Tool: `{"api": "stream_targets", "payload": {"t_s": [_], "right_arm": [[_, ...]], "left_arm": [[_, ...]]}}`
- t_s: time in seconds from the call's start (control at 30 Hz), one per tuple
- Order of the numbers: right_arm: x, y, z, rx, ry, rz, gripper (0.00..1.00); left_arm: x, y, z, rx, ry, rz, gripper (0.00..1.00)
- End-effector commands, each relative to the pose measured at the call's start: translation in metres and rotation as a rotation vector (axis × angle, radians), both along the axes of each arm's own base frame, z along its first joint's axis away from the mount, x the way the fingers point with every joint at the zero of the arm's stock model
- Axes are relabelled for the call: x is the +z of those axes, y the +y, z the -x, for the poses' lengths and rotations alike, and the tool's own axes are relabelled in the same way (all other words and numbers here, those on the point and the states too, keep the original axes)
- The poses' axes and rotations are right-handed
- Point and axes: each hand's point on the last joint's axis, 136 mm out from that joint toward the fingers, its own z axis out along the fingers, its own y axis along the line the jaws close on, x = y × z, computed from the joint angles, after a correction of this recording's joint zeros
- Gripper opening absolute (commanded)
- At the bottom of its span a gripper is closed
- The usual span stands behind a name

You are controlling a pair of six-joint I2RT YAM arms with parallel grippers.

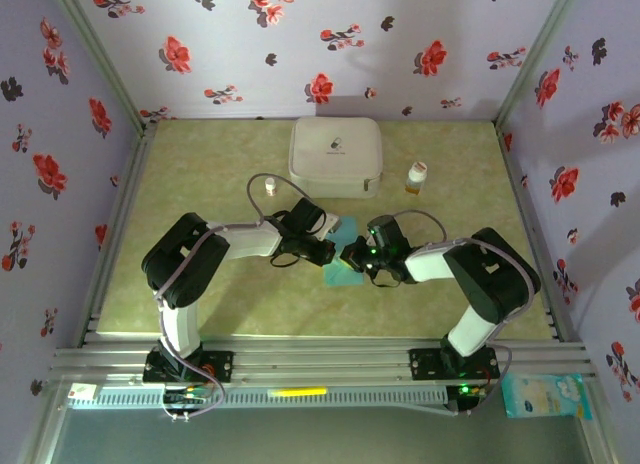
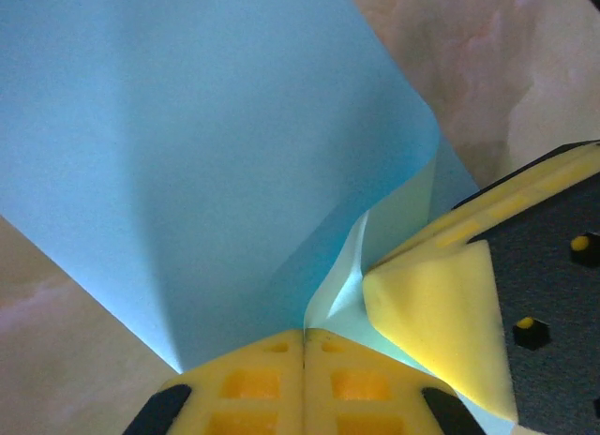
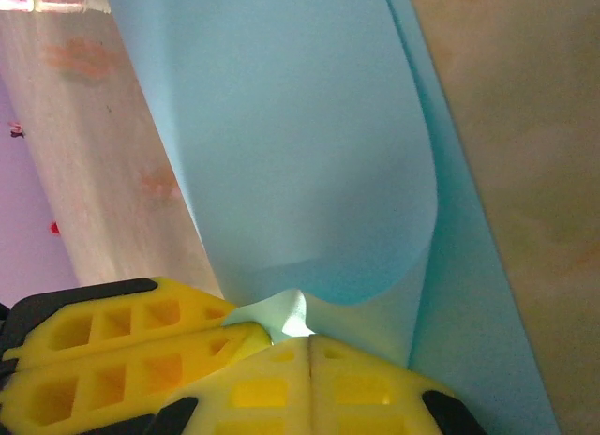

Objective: Fold a paper plane with a square sheet of paper (pick it up from the middle)
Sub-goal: Fold the triangle a second time at the center of the table.

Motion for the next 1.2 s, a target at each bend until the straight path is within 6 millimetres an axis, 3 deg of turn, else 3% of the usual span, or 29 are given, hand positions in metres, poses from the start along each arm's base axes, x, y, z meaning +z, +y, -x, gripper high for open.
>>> {"api": "stream_targets", "payload": {"t_s": [0.0,0.13,0.27,0.43,0.77,0.83,1.0,1.17], "right_arm": [[-0.008,-0.009,0.004,-0.012,0.023,0.053,0.00],[0.016,-0.003,-0.006,-0.004,-0.019,0.025,0.00],[0.029,-0.010,-0.015,-0.022,-0.051,0.054,0.00],[0.020,-0.019,-0.021,-0.057,-0.023,0.072,0.00],[-0.025,-0.056,-0.014,-0.191,0.093,0.190,0.00],[-0.019,-0.052,-0.017,-0.186,0.085,0.162,0.00],[0.019,-0.039,-0.028,-0.119,0.005,0.115,0.00],[0.020,-0.038,-0.036,-0.106,0.003,0.111,0.00]], "left_arm": [[-0.037,0.021,0.014,-0.009,0.076,-0.110,0.03],[-0.036,0.021,0.014,-0.013,0.075,-0.113,0.03],[-0.037,0.021,0.014,-0.014,0.079,-0.116,0.03],[-0.038,0.020,0.015,-0.014,0.084,-0.115,0.03],[-0.041,0.021,0.017,-0.020,0.101,-0.124,0.03],[-0.041,0.021,0.018,-0.022,0.102,-0.127,0.03],[-0.043,0.023,0.019,-0.023,0.108,-0.134,0.03],[-0.043,0.023,0.020,-0.026,0.111,-0.135,0.03]]}}
